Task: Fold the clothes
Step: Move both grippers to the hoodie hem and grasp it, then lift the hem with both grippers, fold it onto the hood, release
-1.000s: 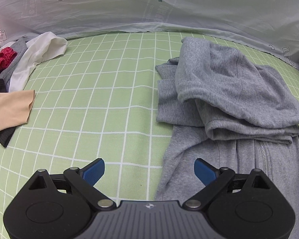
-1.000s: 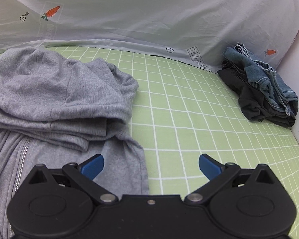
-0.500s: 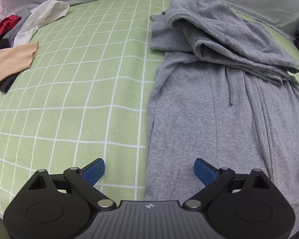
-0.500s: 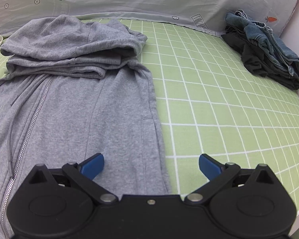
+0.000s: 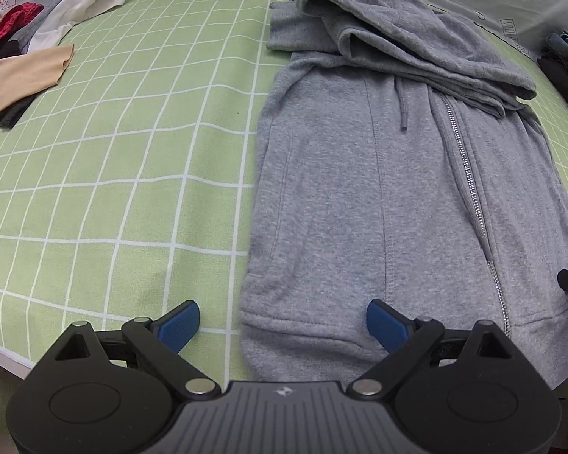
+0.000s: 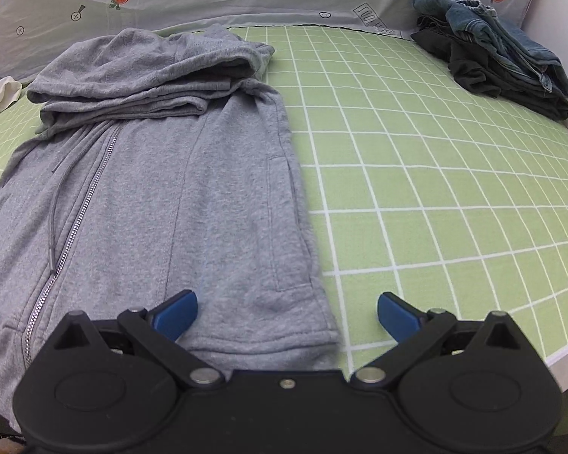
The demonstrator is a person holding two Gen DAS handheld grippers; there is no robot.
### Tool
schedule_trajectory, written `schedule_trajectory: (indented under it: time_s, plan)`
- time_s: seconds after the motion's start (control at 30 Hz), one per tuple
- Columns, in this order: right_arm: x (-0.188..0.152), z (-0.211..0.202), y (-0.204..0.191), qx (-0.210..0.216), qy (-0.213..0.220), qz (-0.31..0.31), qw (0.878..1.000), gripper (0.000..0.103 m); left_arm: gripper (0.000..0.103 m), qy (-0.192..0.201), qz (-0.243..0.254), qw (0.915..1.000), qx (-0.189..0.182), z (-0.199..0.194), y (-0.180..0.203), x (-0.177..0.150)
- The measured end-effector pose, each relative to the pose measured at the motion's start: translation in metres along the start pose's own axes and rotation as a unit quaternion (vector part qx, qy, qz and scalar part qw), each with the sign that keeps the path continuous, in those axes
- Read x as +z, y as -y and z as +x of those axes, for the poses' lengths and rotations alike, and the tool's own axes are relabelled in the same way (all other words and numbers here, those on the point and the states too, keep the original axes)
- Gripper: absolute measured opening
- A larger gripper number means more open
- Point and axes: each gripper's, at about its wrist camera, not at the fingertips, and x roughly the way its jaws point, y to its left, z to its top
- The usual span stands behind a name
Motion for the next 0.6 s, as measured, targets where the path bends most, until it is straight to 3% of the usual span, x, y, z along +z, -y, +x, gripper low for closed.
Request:
schedule_trajectory:
  time_s: [0.17, 0.33, 0.4, 0.43, 0.47, 0.6]
  plan:
    - [-0.003, -0.004, 0.000, 0.017, -0.003, 0.006, 1.000, 0.095, 0.072, 0.006, 0.013, 0.9998, -0.015, -0.006, 0.007, -0.006]
    - [-0.002, -0.011, -0.008, 0.041, 0.006, -0.018, 0.999, 0.067, 0.064, 0.009, 0.020, 0.9995, -0.022, -0.007, 0.009, -0.007]
    - [0.000, -0.012, -0.010, 0.056, 0.009, -0.023, 0.998, 0.046, 0.053, 0.012, 0.017, 0.9993, -0.030, -0.007, 0.008, -0.006]
    - [0.001, -0.012, -0.012, 0.064, 0.011, -0.025, 0.998, 0.039, 0.042, 0.010, 0.013, 0.9988, -0.045, -0.007, 0.008, -0.005]
    - [0.003, -0.012, -0.012, 0.068, 0.013, -0.022, 0.997, 0.020, 0.022, 0.007, 0.009, 0.9979, -0.063, -0.007, 0.008, -0.003]
    - [0.014, -0.015, -0.010, 0.082, 0.028, -0.006, 0.996, 0.015, 0.015, 0.012, 0.026, 0.9972, -0.070, -0.011, 0.017, 0.003]
